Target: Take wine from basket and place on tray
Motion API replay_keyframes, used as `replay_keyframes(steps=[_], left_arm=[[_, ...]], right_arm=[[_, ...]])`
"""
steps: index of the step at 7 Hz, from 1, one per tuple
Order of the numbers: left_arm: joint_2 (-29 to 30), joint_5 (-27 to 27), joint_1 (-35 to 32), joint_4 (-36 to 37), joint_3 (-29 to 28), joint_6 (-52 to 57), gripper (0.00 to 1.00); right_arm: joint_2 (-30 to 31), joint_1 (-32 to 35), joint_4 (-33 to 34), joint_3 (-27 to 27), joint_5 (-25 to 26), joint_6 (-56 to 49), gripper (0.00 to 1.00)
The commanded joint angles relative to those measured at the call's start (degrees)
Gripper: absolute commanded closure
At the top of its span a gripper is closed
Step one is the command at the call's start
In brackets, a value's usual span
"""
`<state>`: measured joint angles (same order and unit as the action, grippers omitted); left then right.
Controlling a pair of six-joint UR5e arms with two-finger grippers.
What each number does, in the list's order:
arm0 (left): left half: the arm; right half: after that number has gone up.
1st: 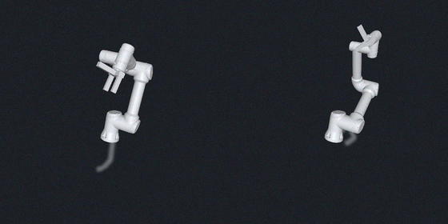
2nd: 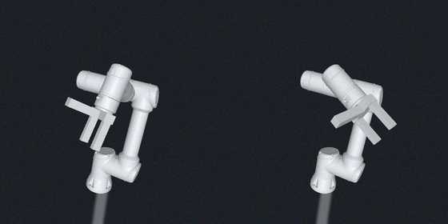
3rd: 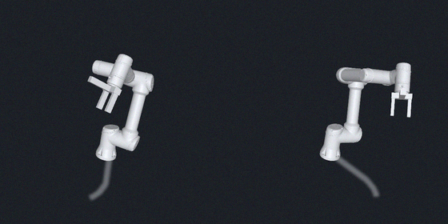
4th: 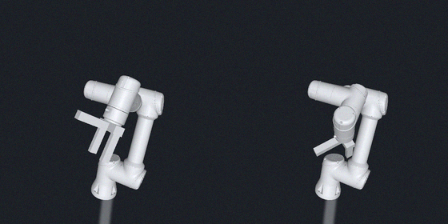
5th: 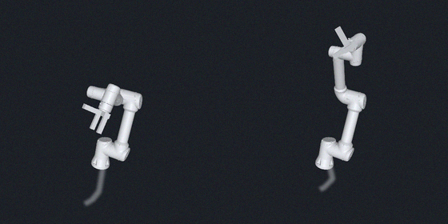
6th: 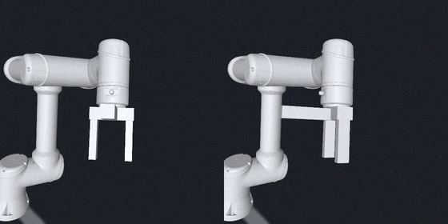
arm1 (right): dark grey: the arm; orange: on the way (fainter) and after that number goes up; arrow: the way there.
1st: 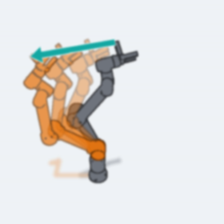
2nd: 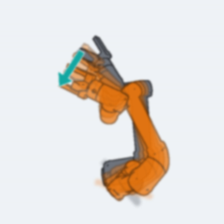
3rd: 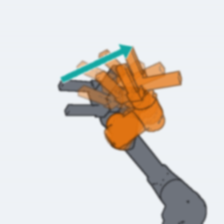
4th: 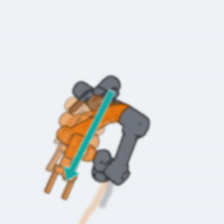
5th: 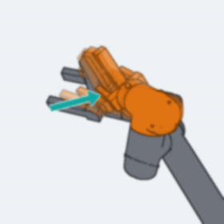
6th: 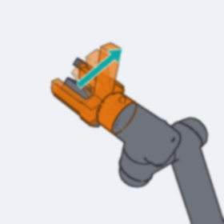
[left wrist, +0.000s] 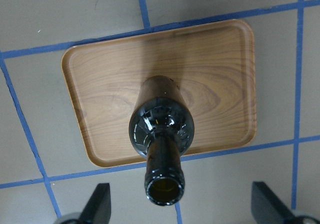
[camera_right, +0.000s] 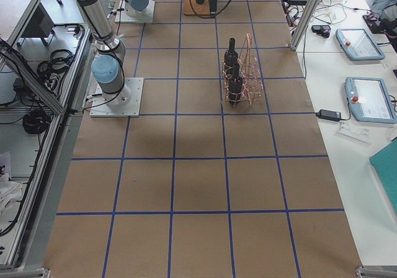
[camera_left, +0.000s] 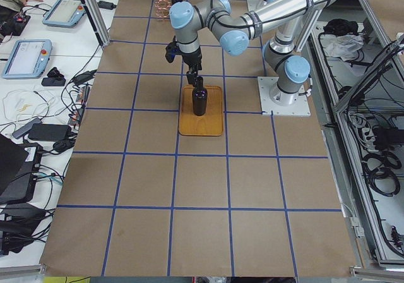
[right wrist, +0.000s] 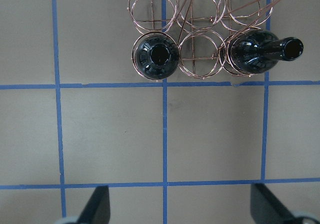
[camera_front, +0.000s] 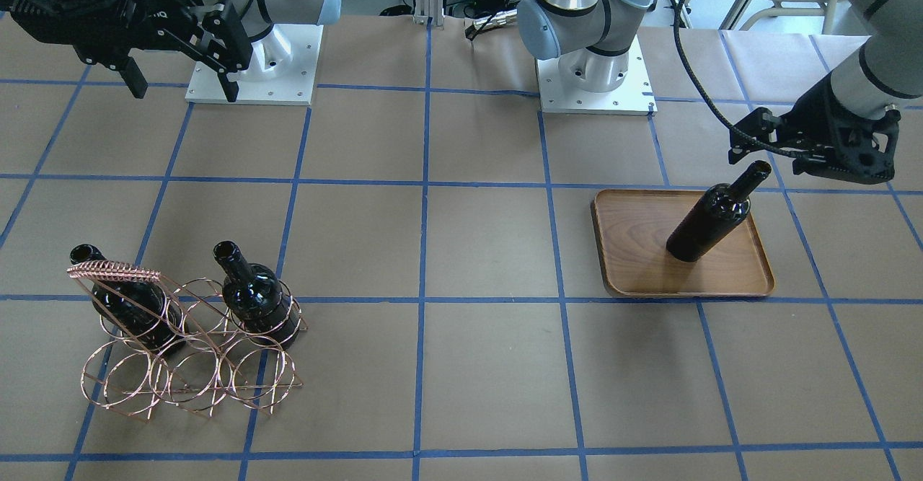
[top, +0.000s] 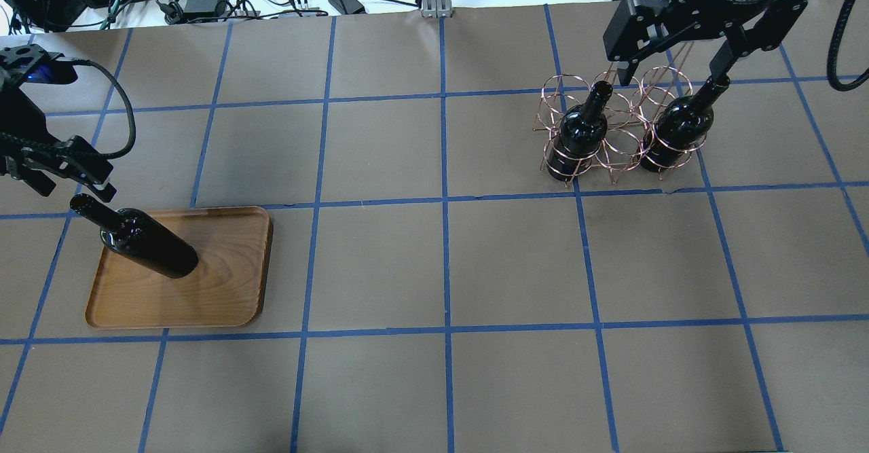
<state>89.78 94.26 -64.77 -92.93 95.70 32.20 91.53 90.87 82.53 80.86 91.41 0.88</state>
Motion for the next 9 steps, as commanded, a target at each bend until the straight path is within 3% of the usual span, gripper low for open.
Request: replay_keyframes(steps=[1, 2, 4, 6, 9], left_arm=[[-2.41, -0.56, -6.03, -3.14, -4.02, -10.08, 0.0], [-2.59, -0.74, -11.64, -2.96, -4.64, -17.36, 0.0], [-2.59, -6.26, -20.1, -2.09, -5.26, -28.28, 0.0], [-3.99, -5.67, -26.69, -2.08, -5.79, -29.82, 0.0], [-5.93, -5.05, -28.22, -2.17, -6.32, -29.74, 0.0]], right_arm=[[-0.03, -0.08, 0.0, 0.0, -0.35, -0.01, 0.0], [-0.03, 0.01, 0.08, 0.0, -0.35, -0.01, 0.0], [-0.03, 0.01, 0.35, 0.0, -0.53, -0.27, 0.0], [-0.12, -0.08, 0.44, 0.0, -0.7, -0.27, 0.0], [-0.03, -0.08, 0.35, 0.0, 0.0, -0.62, 0.0]])
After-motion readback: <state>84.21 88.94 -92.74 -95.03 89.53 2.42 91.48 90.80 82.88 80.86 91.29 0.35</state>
